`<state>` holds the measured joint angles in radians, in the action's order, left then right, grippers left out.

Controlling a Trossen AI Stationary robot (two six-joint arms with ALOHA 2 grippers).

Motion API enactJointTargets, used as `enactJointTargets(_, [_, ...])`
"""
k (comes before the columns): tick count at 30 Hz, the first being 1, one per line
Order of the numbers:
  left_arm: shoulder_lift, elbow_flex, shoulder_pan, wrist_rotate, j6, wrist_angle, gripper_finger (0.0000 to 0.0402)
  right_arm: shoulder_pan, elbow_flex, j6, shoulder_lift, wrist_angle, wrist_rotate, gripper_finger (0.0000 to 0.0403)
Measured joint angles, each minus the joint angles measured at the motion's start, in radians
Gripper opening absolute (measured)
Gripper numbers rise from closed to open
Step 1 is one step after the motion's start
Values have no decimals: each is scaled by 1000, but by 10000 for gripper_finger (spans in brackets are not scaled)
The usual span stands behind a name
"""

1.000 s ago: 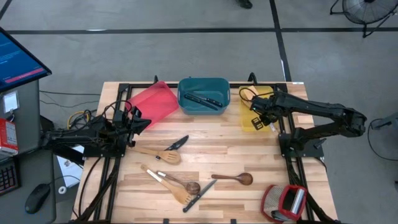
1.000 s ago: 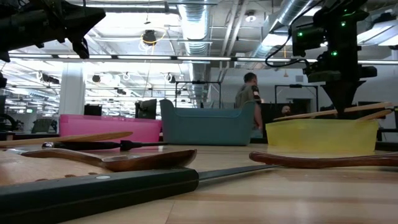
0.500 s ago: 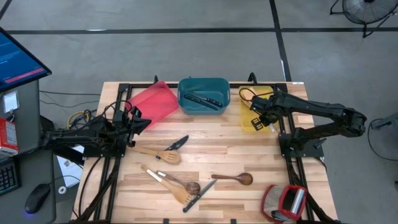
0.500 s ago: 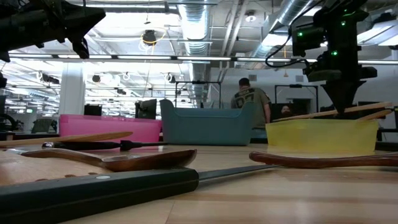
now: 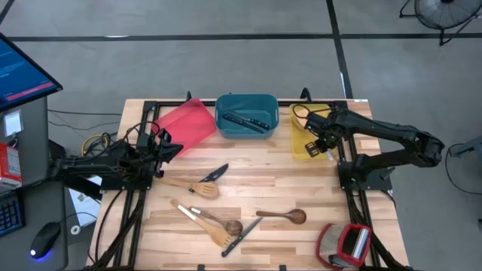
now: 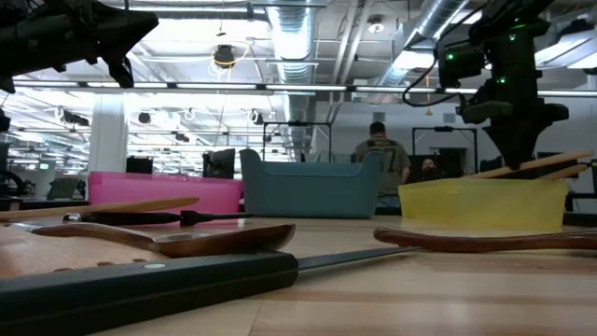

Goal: Pick & Place Kitchen Items
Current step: Put the wooden spatula into the yellow bin

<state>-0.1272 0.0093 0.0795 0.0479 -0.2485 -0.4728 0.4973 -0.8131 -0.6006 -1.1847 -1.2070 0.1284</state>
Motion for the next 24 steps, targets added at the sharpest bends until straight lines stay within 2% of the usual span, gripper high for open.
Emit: enactJointTargets(24, [0, 0, 0, 0, 0, 0, 3, 3, 0, 9, 0, -42, -24, 88])
